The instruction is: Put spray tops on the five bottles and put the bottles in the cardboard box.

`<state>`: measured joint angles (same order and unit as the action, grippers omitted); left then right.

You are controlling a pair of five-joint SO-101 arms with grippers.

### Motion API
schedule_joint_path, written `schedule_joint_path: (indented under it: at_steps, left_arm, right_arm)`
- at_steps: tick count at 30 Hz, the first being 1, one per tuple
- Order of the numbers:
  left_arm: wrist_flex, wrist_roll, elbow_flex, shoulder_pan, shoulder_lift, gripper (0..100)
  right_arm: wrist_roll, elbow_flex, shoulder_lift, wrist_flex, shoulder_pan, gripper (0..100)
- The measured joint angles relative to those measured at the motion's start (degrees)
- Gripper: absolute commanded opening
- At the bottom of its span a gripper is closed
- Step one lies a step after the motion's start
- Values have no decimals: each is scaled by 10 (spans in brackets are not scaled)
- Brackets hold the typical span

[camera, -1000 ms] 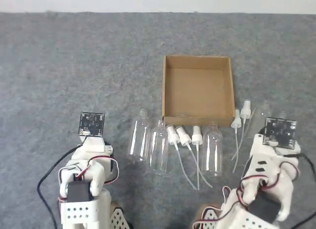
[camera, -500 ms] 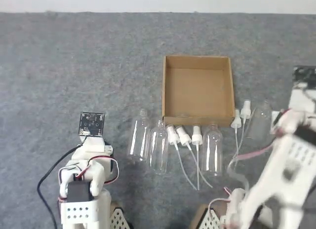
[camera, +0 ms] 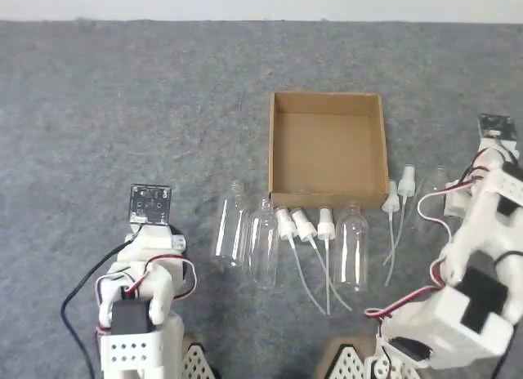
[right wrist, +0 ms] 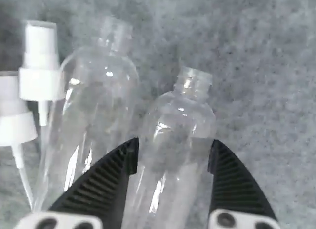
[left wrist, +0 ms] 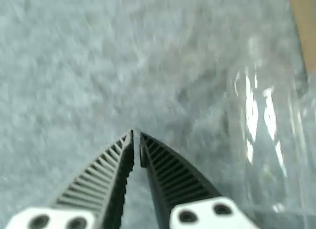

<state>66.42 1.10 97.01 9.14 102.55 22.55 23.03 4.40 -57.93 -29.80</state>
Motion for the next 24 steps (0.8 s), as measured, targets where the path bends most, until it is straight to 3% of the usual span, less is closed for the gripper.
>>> schedule_joint_path:
  at_steps: [2, 8, 11, 18, 24]
  left_arm:
    - [-33, 18, 0, 15, 0, 13]
    - [-109, 174, -12, 43, 0, 26]
    - [-111, 196, -62, 47, 0, 71]
    - [-37, 203, -215, 40, -19, 80]
    - [50, 192, -387, -65, -198, 80]
  right_arm:
    - [0, -11, 16, 3, -4, 170]
    - [3, -29, 55, 50, -37, 1]
    - [27, -33, 61, 62, -48, 20]
    - [39, -33, 62, 63, -51, 6]
    - [65, -33, 62, 64, -51, 6]
